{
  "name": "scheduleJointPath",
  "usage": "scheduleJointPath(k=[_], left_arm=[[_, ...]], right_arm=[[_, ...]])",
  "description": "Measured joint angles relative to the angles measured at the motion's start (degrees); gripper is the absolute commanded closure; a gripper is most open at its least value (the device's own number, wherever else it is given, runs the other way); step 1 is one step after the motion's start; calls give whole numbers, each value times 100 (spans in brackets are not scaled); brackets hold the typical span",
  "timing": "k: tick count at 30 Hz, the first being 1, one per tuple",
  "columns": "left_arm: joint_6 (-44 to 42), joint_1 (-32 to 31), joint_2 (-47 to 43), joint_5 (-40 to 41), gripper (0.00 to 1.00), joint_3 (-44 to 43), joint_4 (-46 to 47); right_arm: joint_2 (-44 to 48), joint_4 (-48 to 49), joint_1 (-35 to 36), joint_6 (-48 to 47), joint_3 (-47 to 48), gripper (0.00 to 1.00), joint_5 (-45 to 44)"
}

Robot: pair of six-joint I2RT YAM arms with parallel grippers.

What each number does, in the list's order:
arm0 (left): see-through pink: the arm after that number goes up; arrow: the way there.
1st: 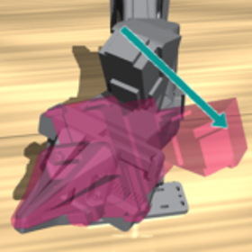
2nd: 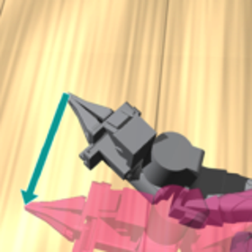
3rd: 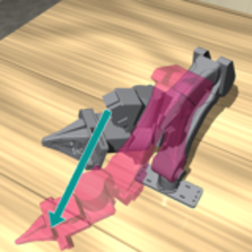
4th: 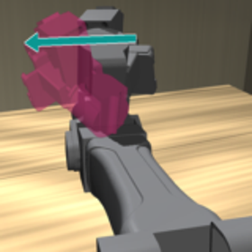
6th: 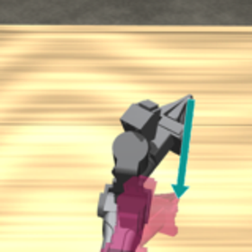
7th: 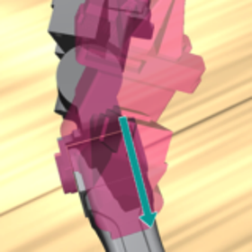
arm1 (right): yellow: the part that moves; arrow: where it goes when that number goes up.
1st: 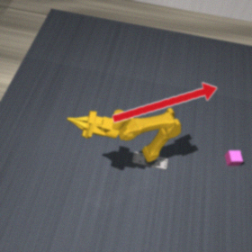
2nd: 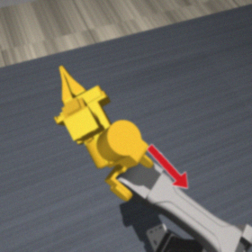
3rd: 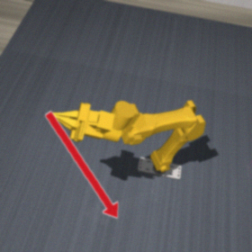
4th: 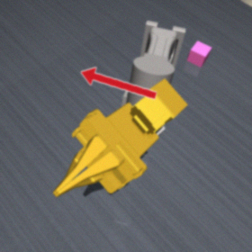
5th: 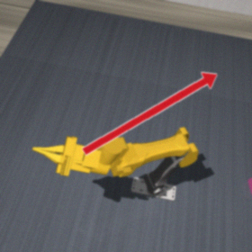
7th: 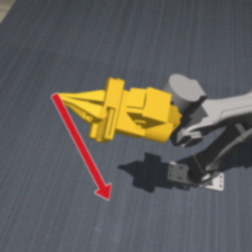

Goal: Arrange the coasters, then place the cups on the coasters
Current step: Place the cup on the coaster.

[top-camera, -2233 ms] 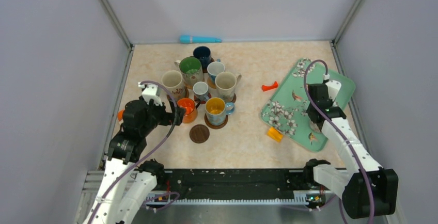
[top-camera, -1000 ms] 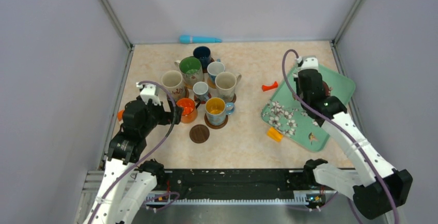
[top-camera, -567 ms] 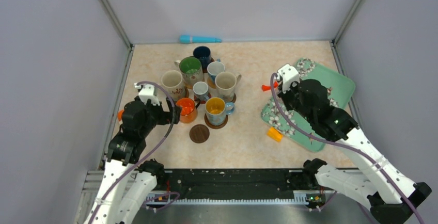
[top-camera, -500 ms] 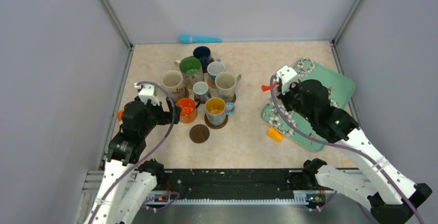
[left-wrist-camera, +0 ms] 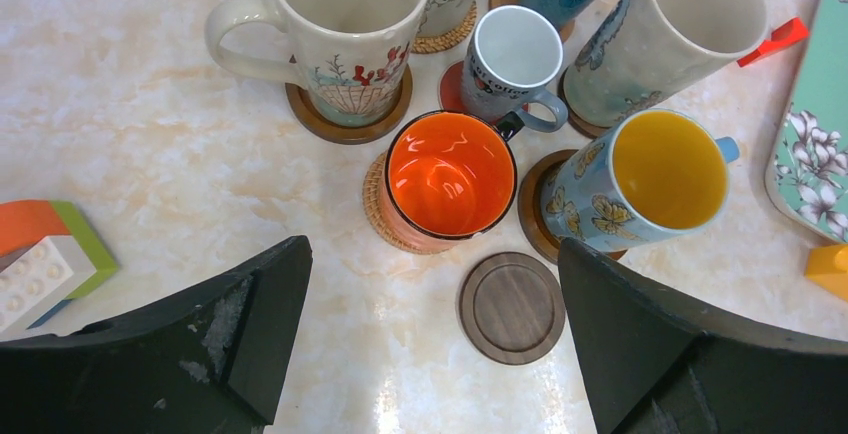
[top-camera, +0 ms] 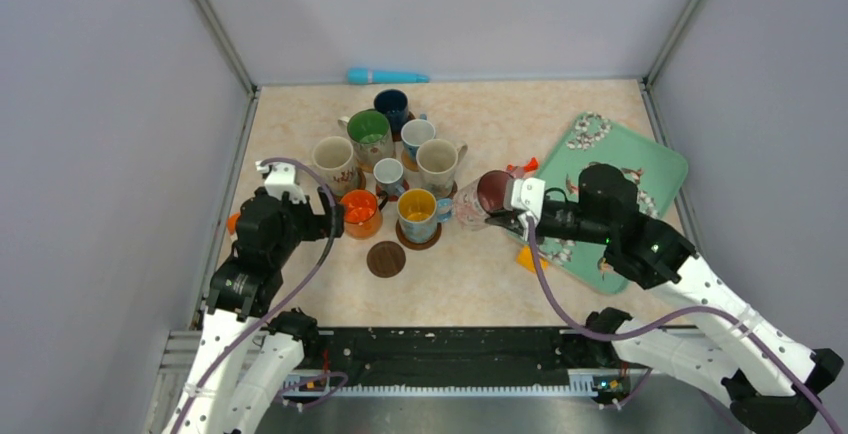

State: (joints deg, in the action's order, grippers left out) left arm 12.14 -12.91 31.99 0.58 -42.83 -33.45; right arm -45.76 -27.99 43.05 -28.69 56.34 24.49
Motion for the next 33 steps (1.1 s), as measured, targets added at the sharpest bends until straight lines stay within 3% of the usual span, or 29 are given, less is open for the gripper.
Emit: scheduleJointPath(k=[4,13,33], left_arm=[[13,0,0,101,1,0,-2],[44,0,-31,492,1,-2,-42],[299,0,-260,1174,1,-2,-140]], right_arm=[[-168,138,409,-385,-7,100,564],[-1414,236,1646,-1163,249,100,667],[-3504,396,2376,-2114,1338,100,907]])
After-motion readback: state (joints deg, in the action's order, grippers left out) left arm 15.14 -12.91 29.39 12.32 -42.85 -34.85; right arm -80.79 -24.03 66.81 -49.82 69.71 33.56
